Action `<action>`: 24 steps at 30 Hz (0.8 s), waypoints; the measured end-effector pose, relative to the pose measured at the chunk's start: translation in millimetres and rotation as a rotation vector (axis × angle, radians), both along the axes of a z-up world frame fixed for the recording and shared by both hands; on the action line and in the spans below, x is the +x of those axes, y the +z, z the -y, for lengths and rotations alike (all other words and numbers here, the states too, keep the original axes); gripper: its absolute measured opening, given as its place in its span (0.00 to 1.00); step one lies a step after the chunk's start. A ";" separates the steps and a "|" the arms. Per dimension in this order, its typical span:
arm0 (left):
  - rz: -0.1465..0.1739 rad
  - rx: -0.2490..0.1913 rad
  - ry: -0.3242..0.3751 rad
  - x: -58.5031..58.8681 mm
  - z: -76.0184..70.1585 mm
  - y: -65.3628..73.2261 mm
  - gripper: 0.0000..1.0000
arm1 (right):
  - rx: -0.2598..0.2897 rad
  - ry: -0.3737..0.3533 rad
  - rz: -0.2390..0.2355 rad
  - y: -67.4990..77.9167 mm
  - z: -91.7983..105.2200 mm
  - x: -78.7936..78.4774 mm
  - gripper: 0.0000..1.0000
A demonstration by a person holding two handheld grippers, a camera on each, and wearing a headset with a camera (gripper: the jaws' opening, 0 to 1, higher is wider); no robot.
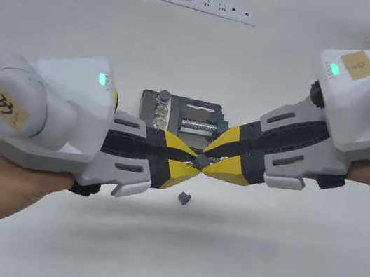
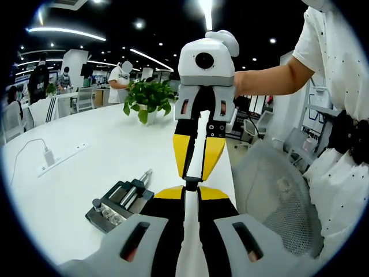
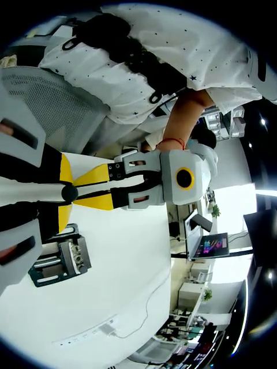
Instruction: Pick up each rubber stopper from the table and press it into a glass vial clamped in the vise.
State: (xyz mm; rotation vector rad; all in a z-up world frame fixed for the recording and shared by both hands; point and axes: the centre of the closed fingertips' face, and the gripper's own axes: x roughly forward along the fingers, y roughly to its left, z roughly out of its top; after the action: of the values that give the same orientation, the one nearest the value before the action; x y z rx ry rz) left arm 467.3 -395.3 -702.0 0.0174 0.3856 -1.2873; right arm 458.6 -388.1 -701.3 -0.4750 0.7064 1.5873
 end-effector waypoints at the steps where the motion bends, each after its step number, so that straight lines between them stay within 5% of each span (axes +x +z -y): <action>1: -0.002 -0.002 0.002 0.1 -0.3 -0.1 0.04 | 0.000 -0.001 -0.001 -0.5 0.2 0.9 0.06; 11: -0.004 -0.013 0.010 -0.1 -3.4 -1.7 0.05 | -0.004 -0.009 -0.014 -1.8 -3.1 1.5 0.06; 24: 0.009 -0.016 0.059 0.9 -18.2 -4.5 0.19 | -0.005 -0.024 -0.011 5.3 -5.5 11.6 0.06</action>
State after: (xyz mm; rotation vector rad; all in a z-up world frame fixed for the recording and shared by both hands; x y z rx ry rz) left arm 468.1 -377.2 -706.5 -0.0011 0.3655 -1.2311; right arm 470.2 -382.6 -696.0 -0.4600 0.7218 1.5676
